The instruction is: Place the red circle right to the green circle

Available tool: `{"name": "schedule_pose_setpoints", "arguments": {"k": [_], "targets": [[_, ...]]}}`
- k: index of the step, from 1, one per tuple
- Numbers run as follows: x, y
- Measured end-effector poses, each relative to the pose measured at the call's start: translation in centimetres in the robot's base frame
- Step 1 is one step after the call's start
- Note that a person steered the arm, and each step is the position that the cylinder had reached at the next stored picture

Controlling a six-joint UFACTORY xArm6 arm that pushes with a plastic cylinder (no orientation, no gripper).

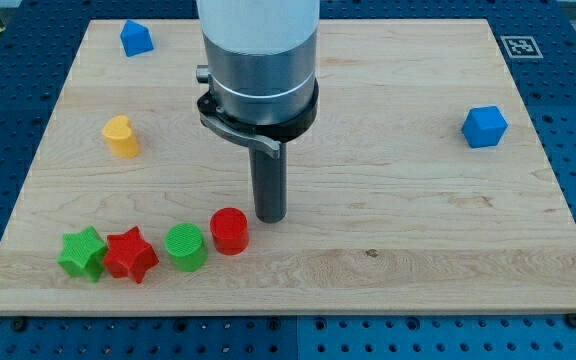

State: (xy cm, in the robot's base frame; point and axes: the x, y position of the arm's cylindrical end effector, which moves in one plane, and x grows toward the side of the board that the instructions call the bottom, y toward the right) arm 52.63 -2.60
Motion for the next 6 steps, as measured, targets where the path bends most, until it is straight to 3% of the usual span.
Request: {"name": "schedule_pose_setpoints", "arguments": {"k": [2,3,6], "targets": [[-0.4,-4.5],[1.5,-4.3],[1.4,-5.9]]}}
